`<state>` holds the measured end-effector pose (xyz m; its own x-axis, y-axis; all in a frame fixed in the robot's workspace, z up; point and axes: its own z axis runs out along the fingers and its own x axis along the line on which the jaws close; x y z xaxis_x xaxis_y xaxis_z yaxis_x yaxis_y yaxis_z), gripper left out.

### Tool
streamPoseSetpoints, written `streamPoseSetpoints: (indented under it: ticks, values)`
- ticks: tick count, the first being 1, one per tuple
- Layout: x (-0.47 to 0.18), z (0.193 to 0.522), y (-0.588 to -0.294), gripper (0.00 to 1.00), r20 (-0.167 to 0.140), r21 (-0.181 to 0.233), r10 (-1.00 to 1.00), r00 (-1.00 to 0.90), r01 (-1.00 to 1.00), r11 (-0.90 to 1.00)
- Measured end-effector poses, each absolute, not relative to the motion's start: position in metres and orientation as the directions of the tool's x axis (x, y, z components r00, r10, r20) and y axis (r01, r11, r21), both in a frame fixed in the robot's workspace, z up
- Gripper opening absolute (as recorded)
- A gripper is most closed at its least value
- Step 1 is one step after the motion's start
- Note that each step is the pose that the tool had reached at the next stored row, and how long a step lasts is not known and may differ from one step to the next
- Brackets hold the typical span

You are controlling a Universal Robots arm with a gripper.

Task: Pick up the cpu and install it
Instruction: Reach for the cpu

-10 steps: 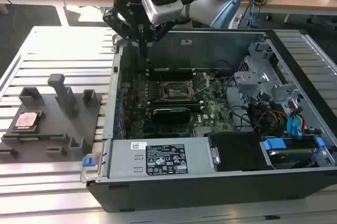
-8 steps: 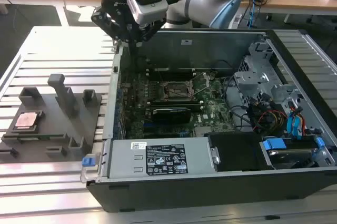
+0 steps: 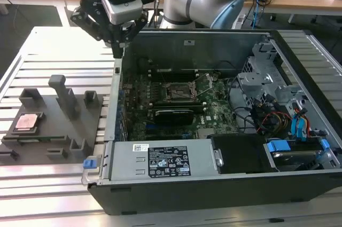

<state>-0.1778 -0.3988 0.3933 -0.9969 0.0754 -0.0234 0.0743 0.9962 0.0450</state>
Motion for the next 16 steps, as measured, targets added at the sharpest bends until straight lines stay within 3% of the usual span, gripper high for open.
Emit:
streamPoseSetpoints:
  ticks: [16]
  values:
    - [-0.223, 0.393, -0.399, 0.11, -0.023, 0.045, 0.075, -0.997, 0.074, 0.996]
